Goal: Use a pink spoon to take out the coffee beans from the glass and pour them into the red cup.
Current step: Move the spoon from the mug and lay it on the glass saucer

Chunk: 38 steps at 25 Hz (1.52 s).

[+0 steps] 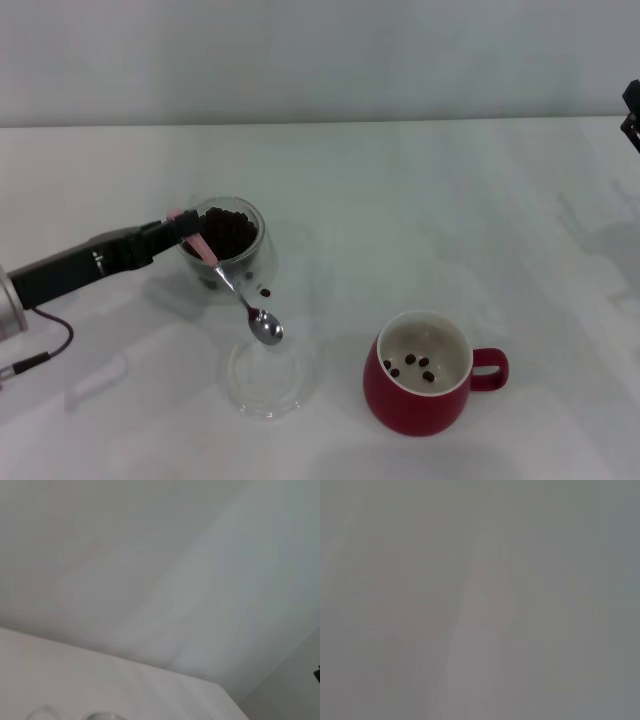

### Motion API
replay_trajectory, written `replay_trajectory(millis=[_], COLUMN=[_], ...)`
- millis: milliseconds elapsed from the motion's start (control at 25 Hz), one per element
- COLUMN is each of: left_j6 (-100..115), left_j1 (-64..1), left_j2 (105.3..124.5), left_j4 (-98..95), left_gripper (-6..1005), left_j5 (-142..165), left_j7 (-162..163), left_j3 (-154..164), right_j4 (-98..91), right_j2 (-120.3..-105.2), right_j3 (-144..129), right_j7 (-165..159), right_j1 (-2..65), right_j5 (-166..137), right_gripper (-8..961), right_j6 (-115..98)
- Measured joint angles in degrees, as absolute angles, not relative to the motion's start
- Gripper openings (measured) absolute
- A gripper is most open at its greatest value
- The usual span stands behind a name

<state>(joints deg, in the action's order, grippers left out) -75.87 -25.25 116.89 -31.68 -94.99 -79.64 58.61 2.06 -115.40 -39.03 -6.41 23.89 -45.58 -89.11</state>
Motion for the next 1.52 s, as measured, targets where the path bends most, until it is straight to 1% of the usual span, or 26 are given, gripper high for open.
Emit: replay_trajectory(millis=[520,1000,1200,1400,1520], left_j6=[-71.9,-69.1,-69.2,-69.2,-69.2], left_j1=[-26.2,-27.9,-27.9,-27.3,-26.8], left_j2=[118.37,118.88,118.96,119.02,119.05], left_j4=[-26.2,-22.9,-22.8,-22.9,-22.9], left_gripper=[135,134,158,360,423], left_j5=[-92.4,-92.0,-91.9,-92.4,-92.5], left_j7=[-80.2,-80.5,-82.1,-83.7,-85.0], left_j3=[59.0,59.1,59.1,58.8,58.7], right_j4=[2.8,2.8,2.7,2.5,2.4], right_j2=[-115.40,-115.31,-115.31,-115.24,-115.23], right_j3=[-38.8,-38.8,-39.1,-39.2,-39.4], right_j7=[-6.4,-6.4,-6.4,-6.4,-7.0], right_j1=[23.2,22.7,22.7,22.8,22.9], right_j5=[-45.3,-45.4,-45.5,-45.6,-45.6], right_gripper=[835,835,835,835,835], right_j6=[-89.1,-88.8,-88.7,-88.1,-88.3])
